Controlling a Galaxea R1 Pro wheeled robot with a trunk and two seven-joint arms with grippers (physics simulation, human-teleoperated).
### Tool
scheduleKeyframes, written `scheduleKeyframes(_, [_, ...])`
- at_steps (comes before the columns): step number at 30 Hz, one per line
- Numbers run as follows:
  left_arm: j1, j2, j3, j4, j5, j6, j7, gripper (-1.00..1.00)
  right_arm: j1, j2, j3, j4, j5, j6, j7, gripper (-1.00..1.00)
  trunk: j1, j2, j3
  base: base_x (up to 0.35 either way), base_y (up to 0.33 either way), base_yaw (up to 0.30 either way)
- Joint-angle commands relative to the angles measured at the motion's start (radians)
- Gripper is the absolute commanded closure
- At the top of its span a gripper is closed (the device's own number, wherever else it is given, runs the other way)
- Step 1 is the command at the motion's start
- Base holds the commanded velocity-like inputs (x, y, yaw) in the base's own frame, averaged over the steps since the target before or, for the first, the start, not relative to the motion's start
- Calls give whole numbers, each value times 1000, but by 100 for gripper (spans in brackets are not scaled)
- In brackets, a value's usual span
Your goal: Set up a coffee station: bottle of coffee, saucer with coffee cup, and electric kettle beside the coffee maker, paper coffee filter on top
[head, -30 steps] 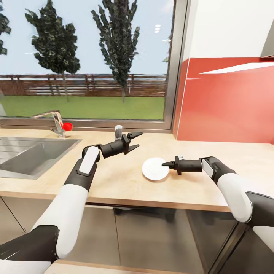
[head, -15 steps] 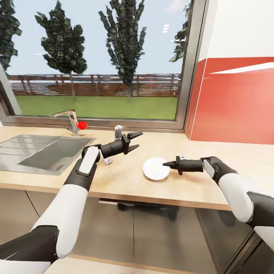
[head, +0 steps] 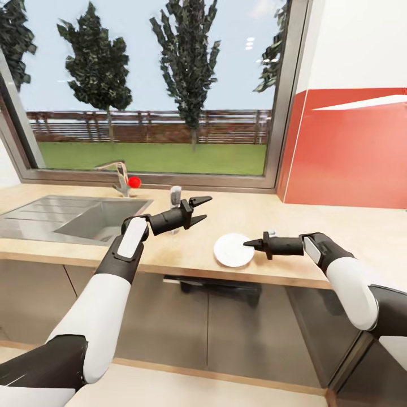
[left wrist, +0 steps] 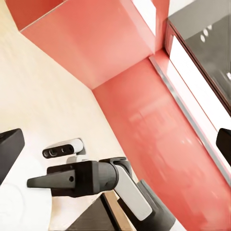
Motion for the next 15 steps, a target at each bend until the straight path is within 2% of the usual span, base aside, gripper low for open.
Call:
scheduleKeyframes(1, [-1, -1, 5, 1, -6, 6, -6, -100, -1, -1, -3, 0, -2, 9, 4, 100, -1, -1, -1, -301, 4, 0])
scheduleKeyframes(12, [-1, -1, 5, 0, -6, 6, -7, -100, -1, -4, -3, 0, -3, 9, 6, 100, -1, -1, -1, -320, 1, 0])
scheduleKeyframes(15, [-1, -1, 4, 0, -6, 7, -7, -100, -1, -4, -3, 0, -3, 9, 6, 100, -1, -1, -1, -197, 0, 0])
